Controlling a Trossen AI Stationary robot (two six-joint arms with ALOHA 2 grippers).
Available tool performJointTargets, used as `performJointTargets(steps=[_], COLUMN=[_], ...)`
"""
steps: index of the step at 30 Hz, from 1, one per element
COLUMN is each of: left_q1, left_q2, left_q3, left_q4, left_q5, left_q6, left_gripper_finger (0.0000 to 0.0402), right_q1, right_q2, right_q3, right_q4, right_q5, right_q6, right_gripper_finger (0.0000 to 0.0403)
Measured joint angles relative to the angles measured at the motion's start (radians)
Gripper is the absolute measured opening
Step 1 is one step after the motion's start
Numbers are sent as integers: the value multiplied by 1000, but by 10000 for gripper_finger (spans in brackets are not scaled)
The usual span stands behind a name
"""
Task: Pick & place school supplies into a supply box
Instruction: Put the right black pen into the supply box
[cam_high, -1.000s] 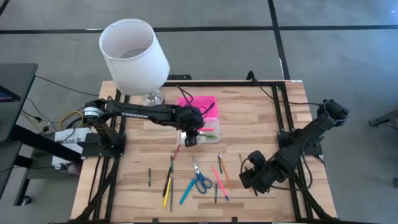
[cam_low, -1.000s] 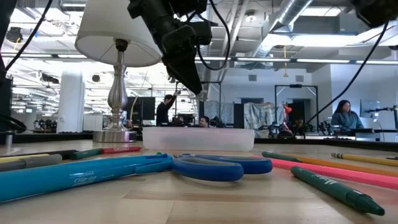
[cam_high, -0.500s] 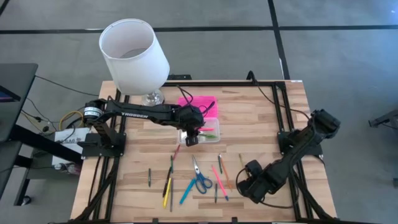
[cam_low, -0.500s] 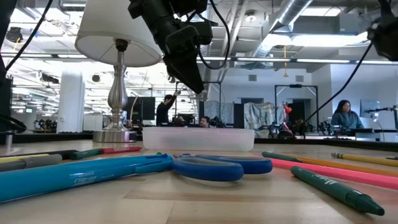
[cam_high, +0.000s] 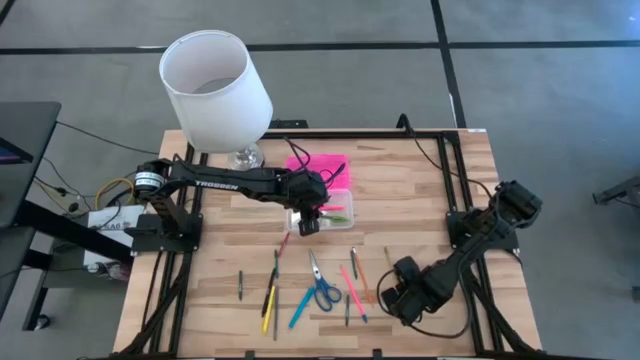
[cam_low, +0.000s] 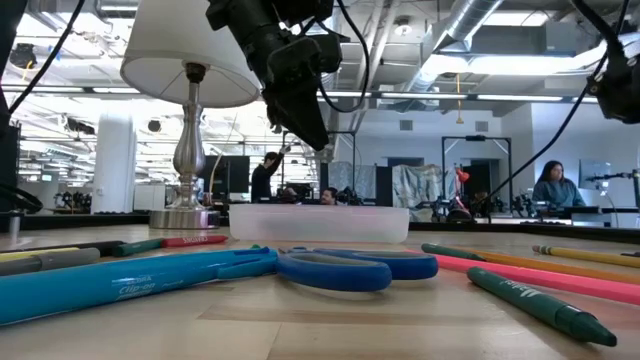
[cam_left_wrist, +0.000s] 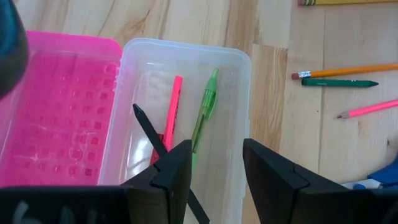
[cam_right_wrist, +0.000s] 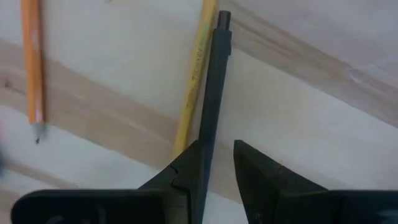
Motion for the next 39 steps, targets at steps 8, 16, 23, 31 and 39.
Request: performJointTargets(steps=[8,16,23,31,39], left_q1=[-4,-4,-4,-4,-4], left_q2=[0,0,0,0,-29], left_q3=[0,0,0,0,0], left_q4=[0,0,-1,-12,-55], left_q5=[10,10,10,10,18], left_q6=[-15,-15,-15,-15,-48], left_gripper_finger=[138,138,138,138,138], right_q1=[-19,-19,-19,-20,-20], right_q2=[0,-2,0,-5,-4], right_q3=[-17,-34,-64,-93,-93], right_q4=[29,30,97,122,52], right_q5=[1,1,-2,-33,-72], right_q6=[-34,-35,-36,-35,-37], right_gripper_finger=[82,82,82,82,79])
